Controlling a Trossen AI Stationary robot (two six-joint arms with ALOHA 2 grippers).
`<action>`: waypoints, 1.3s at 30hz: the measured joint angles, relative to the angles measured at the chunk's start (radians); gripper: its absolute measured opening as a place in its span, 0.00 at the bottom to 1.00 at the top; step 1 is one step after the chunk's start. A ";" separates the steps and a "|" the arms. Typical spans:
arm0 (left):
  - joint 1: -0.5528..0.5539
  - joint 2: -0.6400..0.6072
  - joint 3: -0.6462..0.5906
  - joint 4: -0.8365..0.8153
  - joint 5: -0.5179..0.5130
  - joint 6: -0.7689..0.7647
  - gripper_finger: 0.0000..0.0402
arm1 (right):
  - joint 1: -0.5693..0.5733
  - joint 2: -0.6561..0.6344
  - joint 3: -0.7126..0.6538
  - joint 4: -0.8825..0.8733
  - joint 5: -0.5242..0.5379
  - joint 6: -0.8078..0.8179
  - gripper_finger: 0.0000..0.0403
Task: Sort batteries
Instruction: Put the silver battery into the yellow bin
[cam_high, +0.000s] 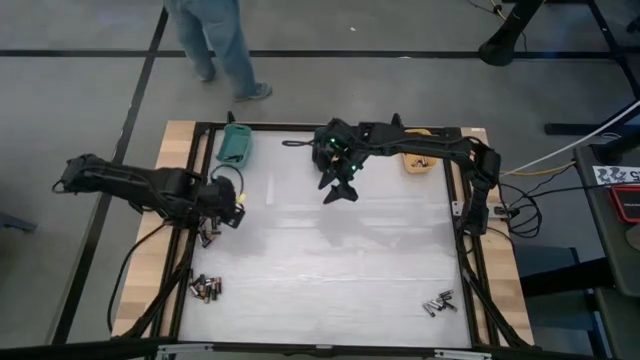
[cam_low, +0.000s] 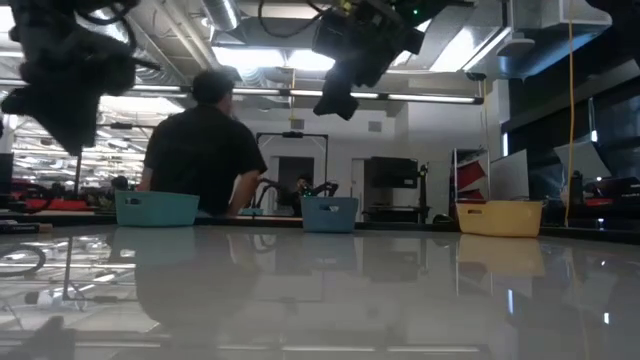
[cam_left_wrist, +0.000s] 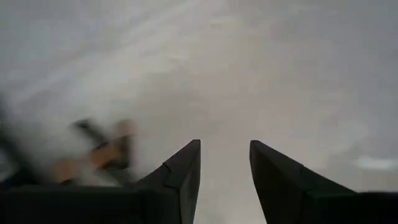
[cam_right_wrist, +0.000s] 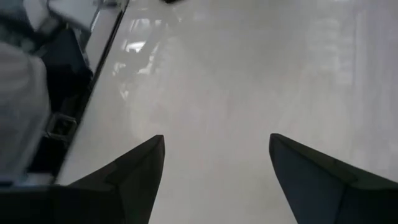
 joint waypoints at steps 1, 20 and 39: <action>-0.003 0.000 0.006 -0.052 -0.014 -0.016 0.32 | 0.000 0.000 0.000 -0.003 0.000 0.038 0.72; -0.006 0.184 -0.032 0.361 -0.013 0.593 0.32 | 0.188 -0.004 -0.001 0.055 0.264 0.749 0.72; -0.009 0.198 -0.031 0.551 0.097 0.798 0.32 | 0.895 -0.077 -0.097 -0.557 0.408 1.211 0.72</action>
